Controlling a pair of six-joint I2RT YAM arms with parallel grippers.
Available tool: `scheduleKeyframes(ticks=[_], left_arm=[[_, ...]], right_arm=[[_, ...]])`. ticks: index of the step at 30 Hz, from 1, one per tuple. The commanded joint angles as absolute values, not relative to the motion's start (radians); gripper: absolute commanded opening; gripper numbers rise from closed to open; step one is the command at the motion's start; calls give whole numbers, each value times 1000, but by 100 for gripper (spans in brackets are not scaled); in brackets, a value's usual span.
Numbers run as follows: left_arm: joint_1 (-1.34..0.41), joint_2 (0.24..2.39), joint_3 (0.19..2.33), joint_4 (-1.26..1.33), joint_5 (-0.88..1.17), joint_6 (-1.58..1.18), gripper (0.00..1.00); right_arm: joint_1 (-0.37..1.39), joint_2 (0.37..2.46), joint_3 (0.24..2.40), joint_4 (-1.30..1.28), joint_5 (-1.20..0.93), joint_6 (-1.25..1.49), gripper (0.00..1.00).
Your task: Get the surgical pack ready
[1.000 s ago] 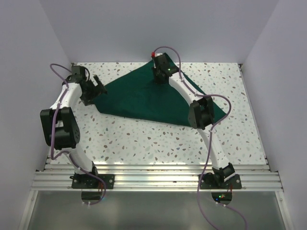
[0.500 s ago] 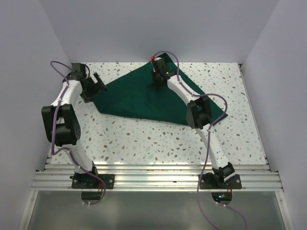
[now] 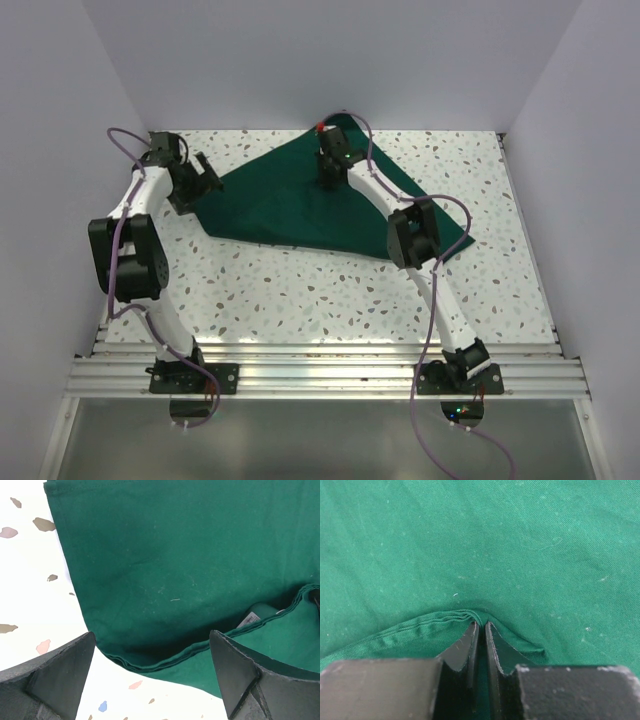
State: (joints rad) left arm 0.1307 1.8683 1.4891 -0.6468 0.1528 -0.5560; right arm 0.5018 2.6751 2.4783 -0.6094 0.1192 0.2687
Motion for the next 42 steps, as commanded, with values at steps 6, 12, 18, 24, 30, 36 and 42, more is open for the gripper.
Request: scheduleKeyframes(ticks=[6, 12, 18, 24, 30, 36, 42], left_arm=[[138, 1884, 1532, -652, 161, -538, 100], [138, 1893, 1531, -644, 163, -546, 100], [138, 1925, 1581, -664, 135, -549, 100], [137, 1953, 1615, -649, 155, -545, 100], [115, 2012, 1634, -560, 261, -505, 75], [103, 2177, 1704, -526, 354, -508, 26], [107, 2232, 1675, -597, 298, -538, 0]], right_arm=[[495, 2612, 2424, -626, 198, 291, 8], [494, 2597, 2442, -646, 245, 276, 4], [495, 2606, 2427, -644, 249, 276, 6], [489, 2652, 2462, -650, 233, 287, 23], [489, 2658, 2477, -660, 207, 305, 23], [488, 2654, 2473, -693, 178, 319, 23], [489, 2634, 2465, -726, 147, 328, 24]])
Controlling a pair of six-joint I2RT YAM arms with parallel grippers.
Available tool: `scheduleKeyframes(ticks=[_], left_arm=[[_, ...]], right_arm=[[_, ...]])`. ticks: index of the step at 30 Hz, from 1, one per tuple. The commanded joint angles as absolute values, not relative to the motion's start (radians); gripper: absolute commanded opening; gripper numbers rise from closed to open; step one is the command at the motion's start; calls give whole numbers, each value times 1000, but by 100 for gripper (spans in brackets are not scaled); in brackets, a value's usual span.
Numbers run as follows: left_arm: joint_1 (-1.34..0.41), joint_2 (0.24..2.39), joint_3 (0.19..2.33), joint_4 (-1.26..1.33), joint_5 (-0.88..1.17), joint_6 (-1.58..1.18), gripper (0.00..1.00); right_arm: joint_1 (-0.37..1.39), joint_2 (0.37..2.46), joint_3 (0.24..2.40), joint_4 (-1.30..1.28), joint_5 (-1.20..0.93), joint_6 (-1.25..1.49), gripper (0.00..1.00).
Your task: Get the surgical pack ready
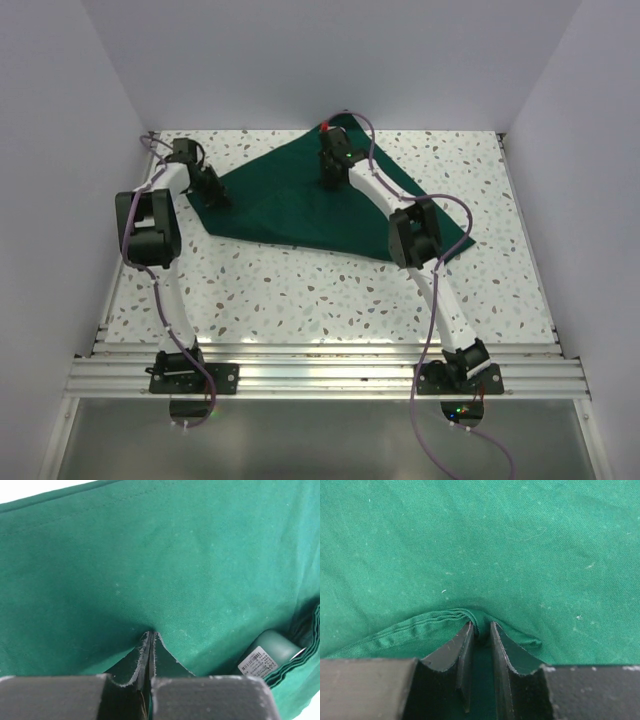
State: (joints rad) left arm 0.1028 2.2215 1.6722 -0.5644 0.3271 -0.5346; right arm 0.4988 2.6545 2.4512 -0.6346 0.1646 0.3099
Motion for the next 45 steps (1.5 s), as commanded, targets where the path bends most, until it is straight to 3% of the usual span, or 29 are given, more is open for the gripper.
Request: scheduleKeyframes(ticks=[1, 12, 20, 22, 25, 26, 29, 31, 32, 35, 37, 39, 45], left_arm=[[110, 2232, 1660, -629, 292, -557, 0], [186, 2042, 1329, -673, 198, -584, 0], [201, 2008, 1364, -653, 209, -522, 0], [202, 2006, 1382, -663, 201, -519, 0], [202, 1997, 1408, -667, 198, -517, 1], [202, 1982, 1408, -649, 202, -512, 5], [202, 1957, 1431, -621, 216, -502, 15], [202, 1950, 1468, -618, 212, -499, 28], [202, 1942, 1482, -621, 201, -496, 42], [201, 1918, 1520, -611, 146, -488, 57], [202, 1899, 1537, -603, 89, -471, 80], [202, 1920, 1589, -640, 40, -451, 89], [213, 2054, 1709, -719, 26, -384, 93]], right_arm=[[489, 2629, 2451, -727, 147, 331, 24], [469, 2547, 2320, -759, 124, 336, 24], [465, 2517, 2284, -781, 114, 295, 25], [459, 2548, 2376, -808, 89, 296, 29], [456, 2600, 2479, -805, 55, 295, 44], [454, 2602, 2493, -795, 48, 298, 52], [453, 2594, 2505, -750, 34, 317, 60], [453, 2592, 2519, -741, 28, 324, 61], [453, 2586, 2529, -741, 26, 328, 62], [453, 2554, 2514, -738, 38, 336, 65], [445, 2513, 2508, -739, 40, 344, 68], [431, 2490, 2522, -762, 37, 371, 72], [400, 2355, 2455, -828, -35, 442, 73]])
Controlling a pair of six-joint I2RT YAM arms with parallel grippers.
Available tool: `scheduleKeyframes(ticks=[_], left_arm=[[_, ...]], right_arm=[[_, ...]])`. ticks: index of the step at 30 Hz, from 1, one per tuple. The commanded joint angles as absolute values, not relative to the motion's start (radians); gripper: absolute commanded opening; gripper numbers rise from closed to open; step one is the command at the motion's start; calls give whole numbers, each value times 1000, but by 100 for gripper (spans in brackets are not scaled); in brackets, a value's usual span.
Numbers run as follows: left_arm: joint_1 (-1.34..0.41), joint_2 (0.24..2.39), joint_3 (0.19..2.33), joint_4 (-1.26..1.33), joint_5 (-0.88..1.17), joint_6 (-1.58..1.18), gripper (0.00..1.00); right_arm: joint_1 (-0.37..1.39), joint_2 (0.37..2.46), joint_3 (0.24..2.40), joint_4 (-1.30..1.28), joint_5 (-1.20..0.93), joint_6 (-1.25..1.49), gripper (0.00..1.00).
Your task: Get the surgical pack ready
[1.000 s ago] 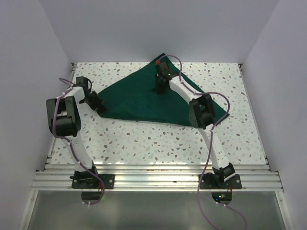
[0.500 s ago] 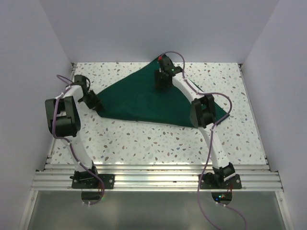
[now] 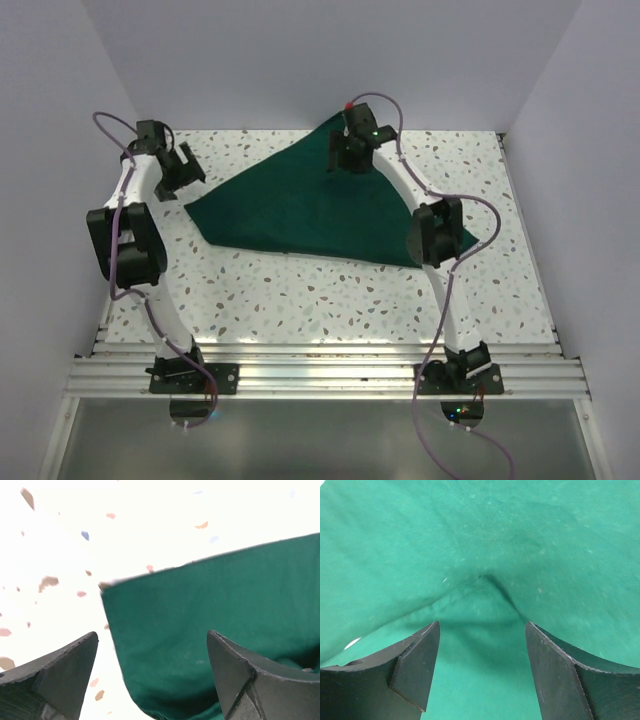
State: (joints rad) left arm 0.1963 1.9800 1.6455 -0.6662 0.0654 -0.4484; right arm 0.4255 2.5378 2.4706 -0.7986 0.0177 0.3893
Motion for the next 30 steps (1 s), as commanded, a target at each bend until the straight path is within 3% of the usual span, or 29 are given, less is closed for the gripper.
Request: scheduleKeyframes(ticks=[1, 11, 20, 30], left_arm=[[215, 2072, 1741, -736, 20, -374, 92], [245, 2169, 1750, -713, 63, -284, 87], [244, 2192, 1663, -629, 158, -278, 85], [242, 2229, 1594, -546, 311, -287, 68]], right_arm=[[400, 2327, 2430, -836, -66, 443, 73], [405, 2108, 2073, -845, -307, 396, 68], [407, 2109, 2082, -848, -350, 393, 64], [417, 2152, 2083, -854, -365, 422, 63]])
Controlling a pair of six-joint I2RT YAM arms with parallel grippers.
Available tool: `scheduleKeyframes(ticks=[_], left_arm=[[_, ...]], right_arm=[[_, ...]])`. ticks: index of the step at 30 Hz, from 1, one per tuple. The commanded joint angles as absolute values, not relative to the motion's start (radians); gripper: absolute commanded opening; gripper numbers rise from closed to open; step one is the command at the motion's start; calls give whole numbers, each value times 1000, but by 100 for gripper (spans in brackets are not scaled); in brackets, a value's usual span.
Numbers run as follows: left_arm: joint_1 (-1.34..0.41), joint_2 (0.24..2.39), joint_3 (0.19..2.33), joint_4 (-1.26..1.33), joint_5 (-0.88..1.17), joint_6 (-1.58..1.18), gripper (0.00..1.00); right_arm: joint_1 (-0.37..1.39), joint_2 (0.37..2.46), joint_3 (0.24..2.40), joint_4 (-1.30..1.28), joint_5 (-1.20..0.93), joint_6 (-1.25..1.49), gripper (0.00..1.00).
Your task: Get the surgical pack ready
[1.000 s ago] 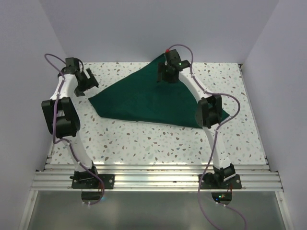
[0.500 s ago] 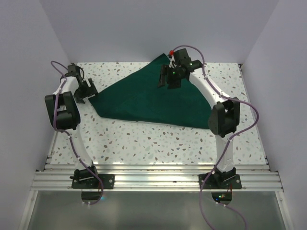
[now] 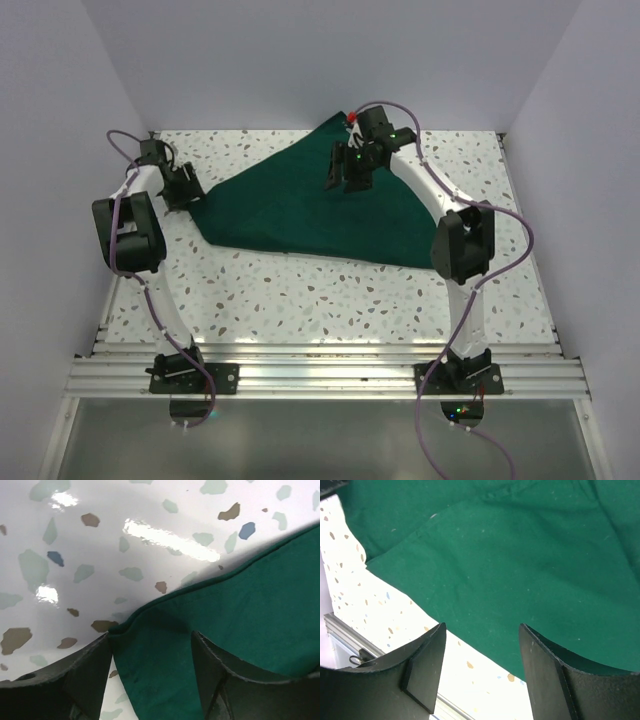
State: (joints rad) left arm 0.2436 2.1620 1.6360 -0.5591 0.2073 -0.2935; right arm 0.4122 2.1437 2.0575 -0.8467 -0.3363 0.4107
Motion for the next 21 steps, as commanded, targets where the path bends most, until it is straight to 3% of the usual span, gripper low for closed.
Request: scheduleKeyframes(ticks=[1, 4, 7, 9, 10, 14, 16, 21], left_arm=[[244, 2233, 1592, -545, 321, -290, 66], [244, 2232, 1582, -543, 333, -288, 59], [244, 2223, 1574, -546, 328, -276, 46], [244, 2218, 1577, -551, 333, -270, 34], [245, 2211, 1578, -554, 334, -270, 22], [242, 2174, 1578, -555, 362, -287, 0], [244, 2139, 1580, -557, 379, -301, 0], [219, 2073, 1589, -552, 425, -330, 0]], right_arm=[[419, 2154, 2083, -859, -367, 423, 63], [417, 2164, 2104, -880, -367, 422, 63], [417, 2175, 2114, -908, -361, 417, 63], [417, 2175, 2111, -917, -342, 414, 63], [419, 2177, 2114, -936, -331, 414, 63], [408, 2175, 2112, -1006, -224, 416, 58], [394, 2189, 2126, -1069, -161, 417, 47], [390, 2180, 2089, -1131, -104, 408, 40]])
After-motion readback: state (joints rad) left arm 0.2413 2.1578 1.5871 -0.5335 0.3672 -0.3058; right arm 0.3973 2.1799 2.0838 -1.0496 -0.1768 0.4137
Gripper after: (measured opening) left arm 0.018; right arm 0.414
